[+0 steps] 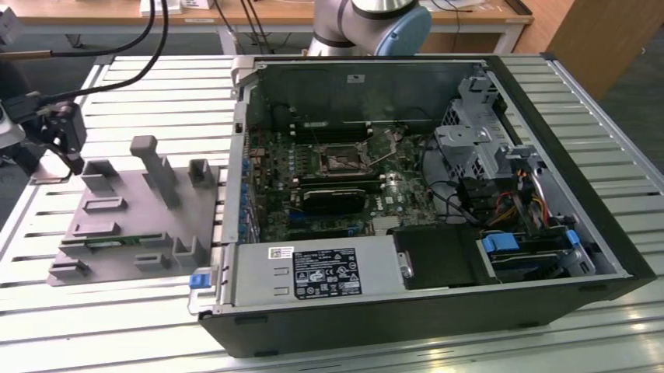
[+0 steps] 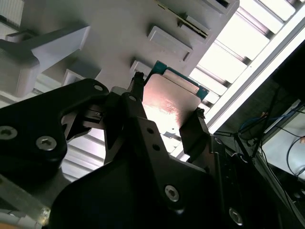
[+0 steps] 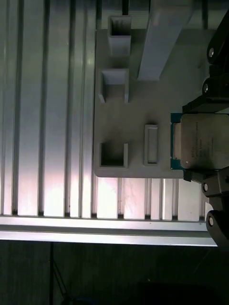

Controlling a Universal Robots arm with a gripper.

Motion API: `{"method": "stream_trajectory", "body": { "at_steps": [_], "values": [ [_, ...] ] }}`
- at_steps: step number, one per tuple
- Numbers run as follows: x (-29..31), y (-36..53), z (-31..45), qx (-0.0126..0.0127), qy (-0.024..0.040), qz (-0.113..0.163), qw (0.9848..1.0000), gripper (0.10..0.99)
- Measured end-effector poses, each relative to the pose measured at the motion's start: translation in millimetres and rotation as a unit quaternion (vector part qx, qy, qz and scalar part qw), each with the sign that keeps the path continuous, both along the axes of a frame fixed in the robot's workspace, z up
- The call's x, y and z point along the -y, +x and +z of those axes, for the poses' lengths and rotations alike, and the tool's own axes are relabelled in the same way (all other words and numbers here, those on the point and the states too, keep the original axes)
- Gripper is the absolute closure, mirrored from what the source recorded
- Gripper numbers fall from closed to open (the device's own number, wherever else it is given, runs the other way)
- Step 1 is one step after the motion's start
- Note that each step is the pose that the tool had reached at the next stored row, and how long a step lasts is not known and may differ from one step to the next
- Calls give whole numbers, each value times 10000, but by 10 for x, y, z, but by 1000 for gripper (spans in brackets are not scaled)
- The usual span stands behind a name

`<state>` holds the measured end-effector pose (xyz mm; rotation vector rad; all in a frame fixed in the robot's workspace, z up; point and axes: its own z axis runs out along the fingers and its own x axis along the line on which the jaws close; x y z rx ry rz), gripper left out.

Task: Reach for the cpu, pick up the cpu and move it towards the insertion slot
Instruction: 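Pick up the cpu and move it towards the insertion slot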

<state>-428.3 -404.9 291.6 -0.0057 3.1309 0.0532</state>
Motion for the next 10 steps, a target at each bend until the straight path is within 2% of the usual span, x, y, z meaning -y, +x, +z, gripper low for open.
{"method": "stream_trajectory", "body": {
  "at_steps": [10],
  "values": [
    [0,0,119,1,0,0,10000,541]
  ]
}}
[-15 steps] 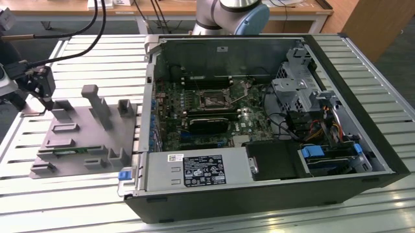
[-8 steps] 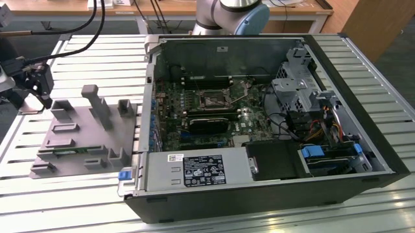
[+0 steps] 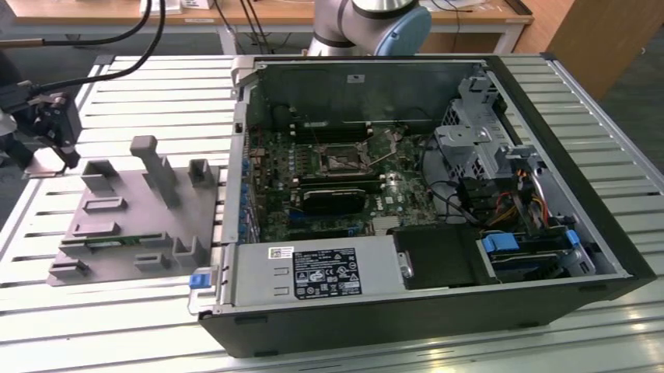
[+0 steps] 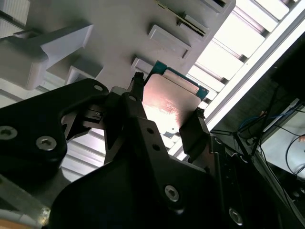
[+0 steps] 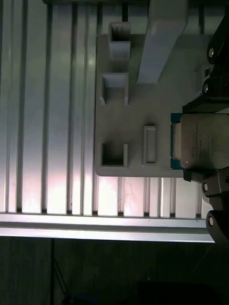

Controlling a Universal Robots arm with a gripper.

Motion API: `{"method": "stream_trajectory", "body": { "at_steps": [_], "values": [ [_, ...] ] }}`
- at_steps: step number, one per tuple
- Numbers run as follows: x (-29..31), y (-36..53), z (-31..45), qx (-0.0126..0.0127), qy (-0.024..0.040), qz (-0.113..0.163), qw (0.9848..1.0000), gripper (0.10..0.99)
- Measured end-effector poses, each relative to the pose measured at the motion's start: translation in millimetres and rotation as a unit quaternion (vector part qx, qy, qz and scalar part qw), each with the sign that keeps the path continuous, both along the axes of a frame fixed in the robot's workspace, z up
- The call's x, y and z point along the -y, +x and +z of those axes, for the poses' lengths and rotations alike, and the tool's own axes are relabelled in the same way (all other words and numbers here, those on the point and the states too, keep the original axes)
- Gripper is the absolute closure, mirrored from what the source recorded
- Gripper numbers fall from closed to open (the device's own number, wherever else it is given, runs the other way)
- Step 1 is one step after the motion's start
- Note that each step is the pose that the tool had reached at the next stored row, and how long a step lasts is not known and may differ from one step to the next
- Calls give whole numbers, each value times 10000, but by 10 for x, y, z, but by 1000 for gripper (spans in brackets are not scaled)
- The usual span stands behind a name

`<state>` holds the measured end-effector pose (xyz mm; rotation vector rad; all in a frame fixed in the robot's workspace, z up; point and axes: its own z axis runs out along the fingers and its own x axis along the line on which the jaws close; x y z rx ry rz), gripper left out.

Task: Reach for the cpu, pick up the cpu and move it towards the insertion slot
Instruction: 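Pick up the cpu and move it towards the insertion slot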

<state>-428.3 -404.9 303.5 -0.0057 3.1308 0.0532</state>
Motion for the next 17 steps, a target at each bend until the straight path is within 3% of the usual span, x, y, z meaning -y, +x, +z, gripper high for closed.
{"method": "stream_trajectory", "body": {
  "at_steps": [17],
  "values": [
    [-1,0,187,0,0,0,10000,541]
  ]
}}
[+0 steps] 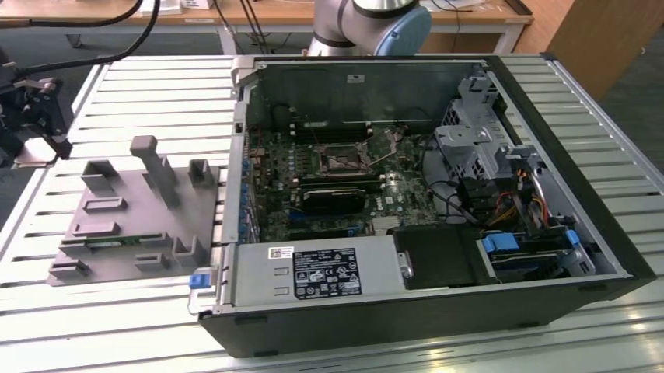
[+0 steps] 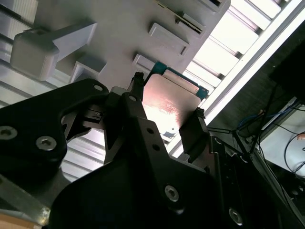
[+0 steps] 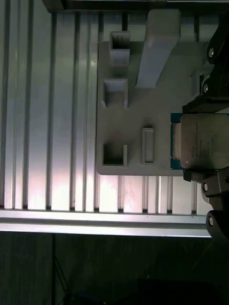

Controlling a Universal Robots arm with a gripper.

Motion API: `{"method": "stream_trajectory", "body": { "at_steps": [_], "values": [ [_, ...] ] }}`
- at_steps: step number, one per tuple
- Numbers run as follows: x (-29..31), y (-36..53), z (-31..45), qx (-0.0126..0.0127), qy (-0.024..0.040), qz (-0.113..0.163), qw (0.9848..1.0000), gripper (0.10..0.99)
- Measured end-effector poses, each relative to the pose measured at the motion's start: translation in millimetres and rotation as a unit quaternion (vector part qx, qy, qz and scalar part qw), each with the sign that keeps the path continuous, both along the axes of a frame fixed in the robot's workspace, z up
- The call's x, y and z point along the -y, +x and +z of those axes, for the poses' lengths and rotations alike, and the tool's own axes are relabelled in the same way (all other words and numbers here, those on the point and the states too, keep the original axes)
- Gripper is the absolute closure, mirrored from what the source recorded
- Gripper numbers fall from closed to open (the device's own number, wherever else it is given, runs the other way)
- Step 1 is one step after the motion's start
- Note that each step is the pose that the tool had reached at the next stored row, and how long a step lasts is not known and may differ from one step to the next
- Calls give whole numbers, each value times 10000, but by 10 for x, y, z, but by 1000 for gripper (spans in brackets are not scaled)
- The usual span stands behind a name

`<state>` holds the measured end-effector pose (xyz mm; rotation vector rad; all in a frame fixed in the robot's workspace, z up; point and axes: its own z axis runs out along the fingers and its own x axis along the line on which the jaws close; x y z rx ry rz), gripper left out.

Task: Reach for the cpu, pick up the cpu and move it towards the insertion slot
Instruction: 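Pick up the cpu and move it towards the insertion slot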

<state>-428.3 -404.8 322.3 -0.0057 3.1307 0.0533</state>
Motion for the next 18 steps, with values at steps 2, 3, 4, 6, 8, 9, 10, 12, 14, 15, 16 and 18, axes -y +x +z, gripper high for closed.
{"method": "stream_trajectory", "body": {
  "at_steps": [2,3,4,6,8,9,10,12,14,15,16,18],
  "values": [
    [0,0,23,0,0,0,10000,541],
    [-1,0,37,0,0,0,10000,541],
    [-1,0,52,0,0,0,10000,541],
    [-1,0,84,0,0,0,10000,541],
    [-1,0,115,0,0,0,10000,541],
    [-2,0,128,0,0,0,10000,541],
    [-2,0,142,0,0,0,10000,541],
    [-1,0,170,0,0,0,10000,541],
    [-2,0,198,-1,0,0,10000,541],
    [-2,0,210,0,0,0,10000,541],
    [-2,0,222,0,0,0,10000,541],
    [-2,0,250,0,0,0,10000,541]
  ]
}}
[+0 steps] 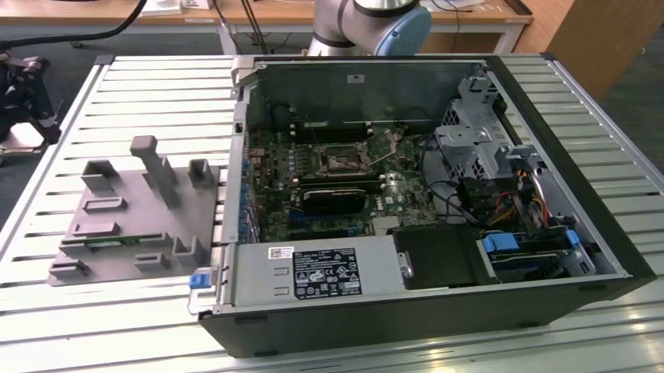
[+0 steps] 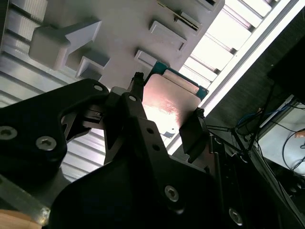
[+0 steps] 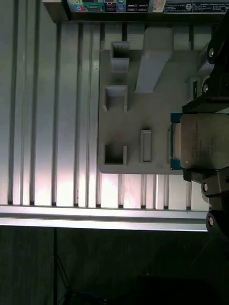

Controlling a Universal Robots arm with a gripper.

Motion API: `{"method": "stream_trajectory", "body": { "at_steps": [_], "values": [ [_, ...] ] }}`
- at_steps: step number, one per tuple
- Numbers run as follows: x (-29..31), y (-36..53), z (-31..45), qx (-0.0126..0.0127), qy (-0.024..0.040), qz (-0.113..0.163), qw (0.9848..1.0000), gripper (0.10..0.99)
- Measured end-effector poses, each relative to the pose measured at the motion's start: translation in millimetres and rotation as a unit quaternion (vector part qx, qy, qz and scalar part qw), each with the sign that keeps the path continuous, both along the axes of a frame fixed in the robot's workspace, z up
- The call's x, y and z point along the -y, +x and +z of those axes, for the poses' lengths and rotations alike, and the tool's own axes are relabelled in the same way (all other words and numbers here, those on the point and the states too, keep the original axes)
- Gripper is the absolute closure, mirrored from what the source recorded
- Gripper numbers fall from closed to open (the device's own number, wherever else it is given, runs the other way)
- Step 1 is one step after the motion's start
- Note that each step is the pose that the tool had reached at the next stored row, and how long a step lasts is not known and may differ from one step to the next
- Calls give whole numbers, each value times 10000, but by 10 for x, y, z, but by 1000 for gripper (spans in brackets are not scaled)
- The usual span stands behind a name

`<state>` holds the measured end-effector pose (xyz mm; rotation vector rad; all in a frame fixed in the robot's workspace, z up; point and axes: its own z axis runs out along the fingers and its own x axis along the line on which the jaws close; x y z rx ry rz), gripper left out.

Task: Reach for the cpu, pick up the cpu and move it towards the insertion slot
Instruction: 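Pick up the cpu and move it towards the insertion slot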

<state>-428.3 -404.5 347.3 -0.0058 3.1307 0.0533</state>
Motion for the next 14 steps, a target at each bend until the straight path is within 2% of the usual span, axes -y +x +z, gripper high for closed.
{"method": "stream_trajectory", "body": {
  "at_steps": [14],
  "values": [
    [-4,0,197,1,0,0,10000,541]
  ]
}}
